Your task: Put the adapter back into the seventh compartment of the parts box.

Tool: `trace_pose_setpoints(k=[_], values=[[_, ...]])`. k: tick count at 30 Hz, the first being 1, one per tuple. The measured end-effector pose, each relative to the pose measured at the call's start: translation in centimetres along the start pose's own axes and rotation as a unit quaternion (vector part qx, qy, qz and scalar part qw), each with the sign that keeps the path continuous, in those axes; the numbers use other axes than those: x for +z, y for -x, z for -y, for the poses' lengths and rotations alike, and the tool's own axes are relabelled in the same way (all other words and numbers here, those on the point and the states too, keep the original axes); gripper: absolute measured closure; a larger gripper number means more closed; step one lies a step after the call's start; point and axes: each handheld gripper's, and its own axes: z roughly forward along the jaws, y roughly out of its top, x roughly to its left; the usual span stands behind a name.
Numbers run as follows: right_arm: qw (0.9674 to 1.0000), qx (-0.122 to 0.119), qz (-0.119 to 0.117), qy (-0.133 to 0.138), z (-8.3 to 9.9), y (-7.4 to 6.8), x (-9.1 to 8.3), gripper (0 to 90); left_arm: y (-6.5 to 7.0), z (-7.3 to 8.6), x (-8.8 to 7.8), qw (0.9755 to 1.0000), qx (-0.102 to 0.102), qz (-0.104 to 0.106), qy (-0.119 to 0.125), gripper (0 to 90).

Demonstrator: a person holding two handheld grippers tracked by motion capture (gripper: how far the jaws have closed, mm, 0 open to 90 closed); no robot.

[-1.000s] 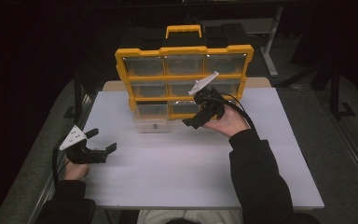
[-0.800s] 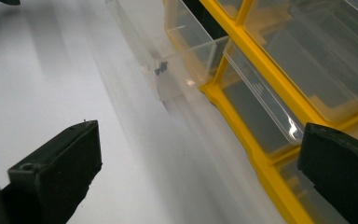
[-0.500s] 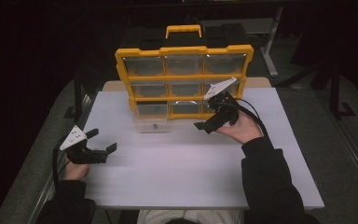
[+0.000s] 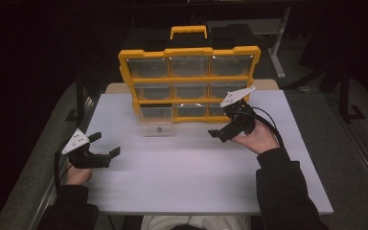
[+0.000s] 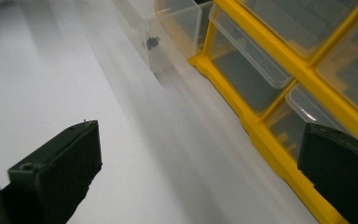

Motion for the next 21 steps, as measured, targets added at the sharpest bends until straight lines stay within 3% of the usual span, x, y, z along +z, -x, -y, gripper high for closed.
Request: trace_pose_setpoints(k=[21], values=[[0.9985,0.047,0.004,0.026,5.1,0.9,-1.3,0.0,0.0,0.0,0.0,1.0000,0.001,-0.001,-0.001,0.0]])
